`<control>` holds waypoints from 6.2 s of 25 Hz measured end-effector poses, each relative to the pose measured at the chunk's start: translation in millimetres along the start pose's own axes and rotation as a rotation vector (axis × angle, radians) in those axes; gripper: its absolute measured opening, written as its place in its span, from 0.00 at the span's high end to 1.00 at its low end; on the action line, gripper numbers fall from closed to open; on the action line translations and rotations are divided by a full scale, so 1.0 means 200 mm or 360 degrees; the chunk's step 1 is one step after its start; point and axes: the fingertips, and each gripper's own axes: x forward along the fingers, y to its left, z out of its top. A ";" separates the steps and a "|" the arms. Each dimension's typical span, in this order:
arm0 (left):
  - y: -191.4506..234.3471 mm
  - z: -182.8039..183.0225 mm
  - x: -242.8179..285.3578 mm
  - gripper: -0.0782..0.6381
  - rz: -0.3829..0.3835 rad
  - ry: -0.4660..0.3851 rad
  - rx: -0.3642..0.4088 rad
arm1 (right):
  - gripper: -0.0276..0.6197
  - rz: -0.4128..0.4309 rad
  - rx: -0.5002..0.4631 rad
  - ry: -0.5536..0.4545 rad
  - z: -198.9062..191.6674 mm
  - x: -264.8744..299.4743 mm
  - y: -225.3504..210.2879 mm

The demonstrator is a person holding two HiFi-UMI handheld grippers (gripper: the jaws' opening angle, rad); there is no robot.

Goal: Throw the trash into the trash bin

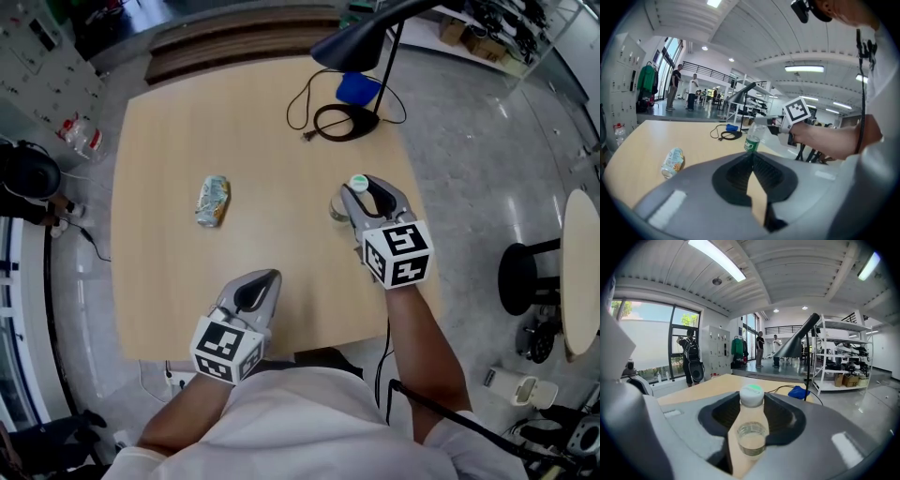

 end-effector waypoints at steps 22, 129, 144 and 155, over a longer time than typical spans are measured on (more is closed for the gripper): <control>-0.26 0.01 -0.50 0.88 -0.0264 -0.0191 0.0251 | 0.71 -0.0124 0.0079 -0.0072 -0.07 -0.94 0.74; -4.62 -0.47 0.81 0.88 -0.2553 0.0409 0.0975 | 0.71 -0.2528 0.0922 -0.0130 -1.40 -4.69 -0.73; -4.83 -0.52 0.88 0.88 -0.2630 0.0462 0.1044 | 0.71 -0.2589 0.0976 -0.0157 -1.52 -4.86 -0.90; -5.15 -0.60 0.95 0.88 -0.2593 0.0486 0.1053 | 0.71 -0.2486 0.0971 -0.0151 -1.64 -5.13 -1.13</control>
